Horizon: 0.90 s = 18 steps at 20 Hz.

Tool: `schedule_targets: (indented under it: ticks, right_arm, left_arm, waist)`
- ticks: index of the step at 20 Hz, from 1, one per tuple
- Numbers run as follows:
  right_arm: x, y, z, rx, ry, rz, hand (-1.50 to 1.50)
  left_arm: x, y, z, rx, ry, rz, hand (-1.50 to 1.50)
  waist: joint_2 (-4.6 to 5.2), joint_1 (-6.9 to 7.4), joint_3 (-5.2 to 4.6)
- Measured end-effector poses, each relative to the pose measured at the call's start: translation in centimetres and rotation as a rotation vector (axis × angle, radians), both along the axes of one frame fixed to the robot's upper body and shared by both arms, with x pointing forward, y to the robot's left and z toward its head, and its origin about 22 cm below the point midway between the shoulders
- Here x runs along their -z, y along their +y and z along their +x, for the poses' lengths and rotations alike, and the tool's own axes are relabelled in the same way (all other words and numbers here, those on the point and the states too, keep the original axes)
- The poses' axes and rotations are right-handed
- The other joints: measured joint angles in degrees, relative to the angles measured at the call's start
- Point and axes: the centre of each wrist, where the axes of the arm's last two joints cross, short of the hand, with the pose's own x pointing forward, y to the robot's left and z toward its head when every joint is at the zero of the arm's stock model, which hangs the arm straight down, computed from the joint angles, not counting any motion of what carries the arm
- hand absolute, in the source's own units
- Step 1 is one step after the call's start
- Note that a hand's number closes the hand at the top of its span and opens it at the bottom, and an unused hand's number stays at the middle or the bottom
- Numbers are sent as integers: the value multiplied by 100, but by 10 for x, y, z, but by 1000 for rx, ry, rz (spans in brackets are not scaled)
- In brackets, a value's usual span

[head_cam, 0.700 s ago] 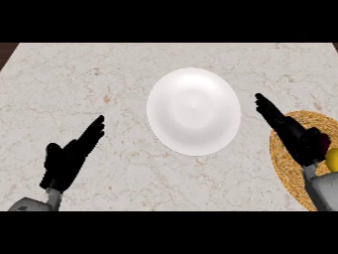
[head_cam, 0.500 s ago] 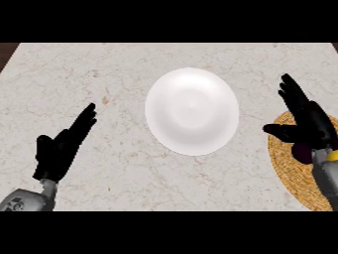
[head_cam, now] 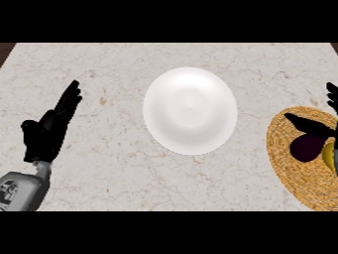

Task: Pick the lemon from the placemat and place it in the plate

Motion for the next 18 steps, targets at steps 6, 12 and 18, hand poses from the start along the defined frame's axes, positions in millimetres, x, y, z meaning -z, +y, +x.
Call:
schedule_targets:
  ticks: [6,12,18]
  right_arm:
    - [21,30,-6,119,11,-156,-150]
    - [-25,20,-15,172,23,-326,-150]
    - [-74,15,-17,169,317,-374,-150]
  left_arm:
    - [-3,1,10,-22,-8,12,0]
    - [1,-1,8,-40,-3,15,0]
    - [3,-2,9,-48,-9,18,0]
  waist:
    - [-39,-26,20]
    - [-77,-99,16]
    - [-92,-121,3]
